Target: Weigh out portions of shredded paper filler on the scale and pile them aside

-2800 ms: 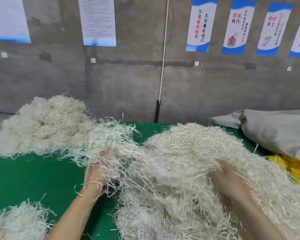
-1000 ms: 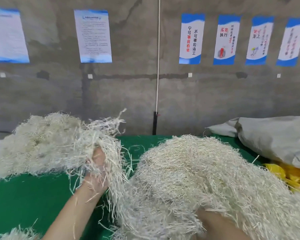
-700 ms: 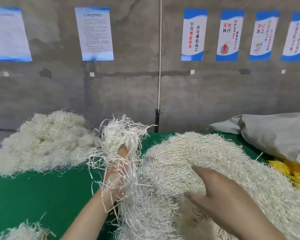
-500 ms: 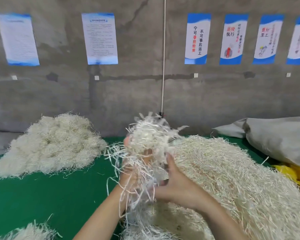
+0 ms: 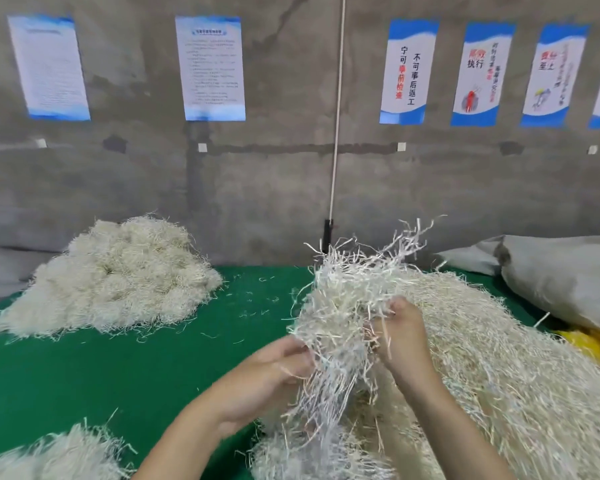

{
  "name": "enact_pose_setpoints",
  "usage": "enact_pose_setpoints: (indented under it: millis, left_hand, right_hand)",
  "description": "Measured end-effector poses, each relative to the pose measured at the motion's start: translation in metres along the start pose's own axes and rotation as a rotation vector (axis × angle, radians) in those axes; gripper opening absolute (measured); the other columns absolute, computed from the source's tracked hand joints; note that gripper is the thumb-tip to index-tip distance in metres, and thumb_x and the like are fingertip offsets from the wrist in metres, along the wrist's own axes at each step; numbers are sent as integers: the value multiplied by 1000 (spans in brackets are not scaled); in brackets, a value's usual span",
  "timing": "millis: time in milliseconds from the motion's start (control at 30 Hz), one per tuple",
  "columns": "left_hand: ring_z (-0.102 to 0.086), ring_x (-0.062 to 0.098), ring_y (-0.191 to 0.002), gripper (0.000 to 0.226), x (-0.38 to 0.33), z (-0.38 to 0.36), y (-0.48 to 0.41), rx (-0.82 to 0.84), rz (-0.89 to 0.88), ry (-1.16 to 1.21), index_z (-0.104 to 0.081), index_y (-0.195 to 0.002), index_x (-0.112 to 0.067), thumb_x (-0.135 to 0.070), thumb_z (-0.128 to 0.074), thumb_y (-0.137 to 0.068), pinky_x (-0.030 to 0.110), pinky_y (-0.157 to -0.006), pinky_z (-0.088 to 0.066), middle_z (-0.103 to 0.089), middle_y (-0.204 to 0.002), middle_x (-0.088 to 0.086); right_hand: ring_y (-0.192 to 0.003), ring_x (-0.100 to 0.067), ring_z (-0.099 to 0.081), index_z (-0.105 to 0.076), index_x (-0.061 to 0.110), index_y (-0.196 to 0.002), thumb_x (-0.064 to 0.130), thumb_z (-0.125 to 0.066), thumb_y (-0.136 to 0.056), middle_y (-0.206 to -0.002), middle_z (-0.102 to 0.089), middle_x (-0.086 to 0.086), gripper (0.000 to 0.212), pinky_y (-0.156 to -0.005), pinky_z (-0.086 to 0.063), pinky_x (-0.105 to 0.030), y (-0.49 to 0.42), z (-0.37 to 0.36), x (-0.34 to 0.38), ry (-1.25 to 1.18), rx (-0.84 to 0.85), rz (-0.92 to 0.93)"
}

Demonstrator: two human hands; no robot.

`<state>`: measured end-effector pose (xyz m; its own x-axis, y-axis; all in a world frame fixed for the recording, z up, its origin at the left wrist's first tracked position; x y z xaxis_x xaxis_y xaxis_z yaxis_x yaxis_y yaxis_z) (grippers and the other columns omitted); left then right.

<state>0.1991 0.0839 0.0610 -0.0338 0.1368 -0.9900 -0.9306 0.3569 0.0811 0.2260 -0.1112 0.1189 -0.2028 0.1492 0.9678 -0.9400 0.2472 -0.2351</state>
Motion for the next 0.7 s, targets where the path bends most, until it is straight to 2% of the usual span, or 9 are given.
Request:
enact_pose_setpoints:
  millis: [133,200,267,367,433,500,600,633,700]
  left_hand:
    - [-62,21,-119,93,20,8,-5,-112,-66,469,-57,-131,-35,-68,-85,-50,49,-94,-54,-62,-132,1]
    - [-53,28,-129,99,19,-7,-5,-109,-64,524,-40,-135,-51,-77,-79,-47,57,-98,-49,-49,-144,2]
    - [-49,35,-132,92,10,-30,-10,-16,-71,575,-39,-132,-53,-76,-78,-52,60,-97,-48,-45,-147,9]
    - [-63,33,-113,93,2,-39,-19,-32,-25,514,-64,-120,-17,-72,-84,-48,51,-83,-58,-65,-121,22]
    - [-68,34,-102,81,9,-28,-24,-142,21,548,-68,-110,-11,-63,-89,-50,43,-79,-59,-71,-105,21]
    - [-72,32,-89,59,15,-19,-23,-197,12,608,-68,-107,-12,-47,-88,-64,39,-72,-60,-75,-96,17]
    - [-73,29,-74,26,28,7,-19,-355,-15,629,-75,-89,-15,-36,-72,-73,37,-59,-58,-74,-89,16]
    - [-73,28,-70,22,31,16,-17,-408,-36,693,-75,-90,-15,-33,-67,-80,34,-54,-58,-75,-90,17]
    - [-72,23,-68,24,37,34,-15,-518,-32,822,-70,-110,-15,-29,-57,-94,32,-53,-57,-71,-108,17]
  right_hand:
    - [-78,-22,-62,-59,7,-116,-21,-55,-86,-93,-61,-9,41,-58,-49,-15,-9,30,-10,-33,-197,76]
    - [-79,-28,-59,-58,-1,-112,-23,-55,-83,-95,-59,-8,36,-59,-47,-9,2,22,1,146,-218,177]
    - [-70,-15,-57,-65,7,-111,-23,-55,-80,-104,-62,-4,45,-57,-43,-2,20,-1,22,392,-151,426]
    - [-89,-1,-58,-63,26,-125,6,-62,-91,-142,-48,5,40,-80,-50,-9,58,-59,22,791,179,674]
    - [-124,3,-45,-57,42,-126,25,-58,-95,-156,-31,9,36,-109,-37,-19,80,-77,4,684,476,661]
    - [-142,10,-21,-51,65,-117,21,-60,-92,-162,-16,16,52,-112,-26,-14,99,-78,-3,456,693,626]
    - [-123,2,-54,-57,61,-120,25,-60,-85,-140,-51,28,50,-95,-53,-23,89,-49,-22,11,581,303]
    - [-115,0,-60,-60,56,-119,30,-60,-84,-130,-59,26,44,-91,-56,-27,83,-41,-30,5,489,284]
    - [-114,14,-53,-53,59,-124,41,-58,-85,-128,-54,37,43,-91,-49,-14,76,-40,-49,232,446,348]
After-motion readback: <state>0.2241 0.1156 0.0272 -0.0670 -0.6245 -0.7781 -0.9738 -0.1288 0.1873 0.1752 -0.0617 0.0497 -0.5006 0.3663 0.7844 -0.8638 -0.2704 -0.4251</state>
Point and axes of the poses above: each hand's wrist, its own y-axis away from the middle knuckle, its own z-axis out of the back of the hand, x = y × z, the point moved 8 cm from there along -y, towards the middle knuckle
